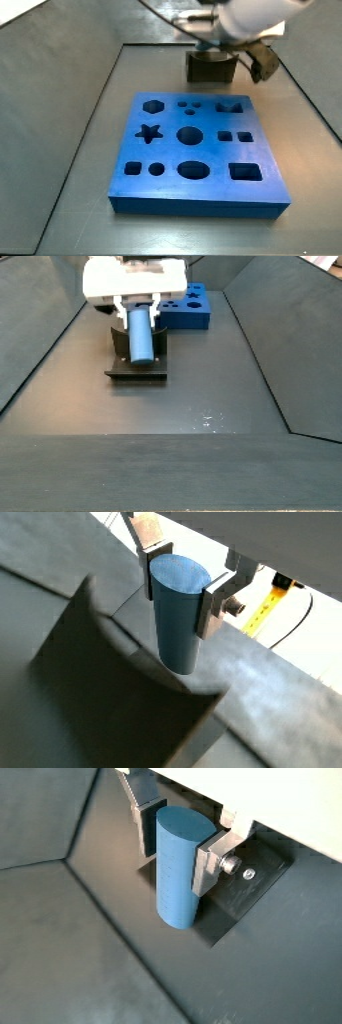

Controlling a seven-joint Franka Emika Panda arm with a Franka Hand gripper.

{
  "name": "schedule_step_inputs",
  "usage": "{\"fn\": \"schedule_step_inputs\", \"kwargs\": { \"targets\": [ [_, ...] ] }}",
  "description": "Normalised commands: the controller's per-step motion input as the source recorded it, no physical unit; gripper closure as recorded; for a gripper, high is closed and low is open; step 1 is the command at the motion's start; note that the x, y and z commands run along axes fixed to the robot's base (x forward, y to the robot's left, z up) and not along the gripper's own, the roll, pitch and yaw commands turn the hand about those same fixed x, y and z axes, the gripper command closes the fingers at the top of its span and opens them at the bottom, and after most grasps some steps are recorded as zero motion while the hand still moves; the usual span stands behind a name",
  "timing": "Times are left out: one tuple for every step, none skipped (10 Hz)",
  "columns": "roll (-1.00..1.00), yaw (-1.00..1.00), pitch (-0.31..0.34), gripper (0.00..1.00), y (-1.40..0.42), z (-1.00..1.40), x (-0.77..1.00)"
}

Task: Pick up the oval object. Move up. Place the oval object on the fixture. Regrasp the oval object. Move to above the board. Insert the oval object.
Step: Move to above the board.

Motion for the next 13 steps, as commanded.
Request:
{"fn": "schedule_step_inputs", "kwargs": {
  "targets": [
    [0.03,-0.03,-0.043,1.0,0.16,1.0,-0.13],
    [0.0,-0.04,-0.036,1.0,0.16,1.0,-0.13],
    [-0.02,-0.05,-0.015,1.0,0.15,1.0,-0.13],
    [-0.04,-0.05,0.001,1.0,0.14,1.0,-0.13],
    [-0.06,-0.04,0.021,1.0,0.13,1.0,-0.12],
    [-0.06,-0.04,0.029,1.0,0.13,1.0,-0.12],
    [-0.07,-0.03,0.041,1.0,0.12,1.0,-0.12],
    [-0.07,-0.02,0.045,1.0,0.11,1.0,-0.12],
    [-0.06,0.0,0.051,1.0,0.1,1.0,-0.12],
    [-0.06,0.01,0.052,1.0,0.09,1.0,-0.11],
    [-0.05,0.02,0.06,1.0,0.08,1.0,-0.11],
    [-0.05,0.02,0.064,1.0,0.07,1.0,-0.1],
    [-0.05,0.03,0.065,1.0,0.05,0.95,-0.09]
  ]
}}
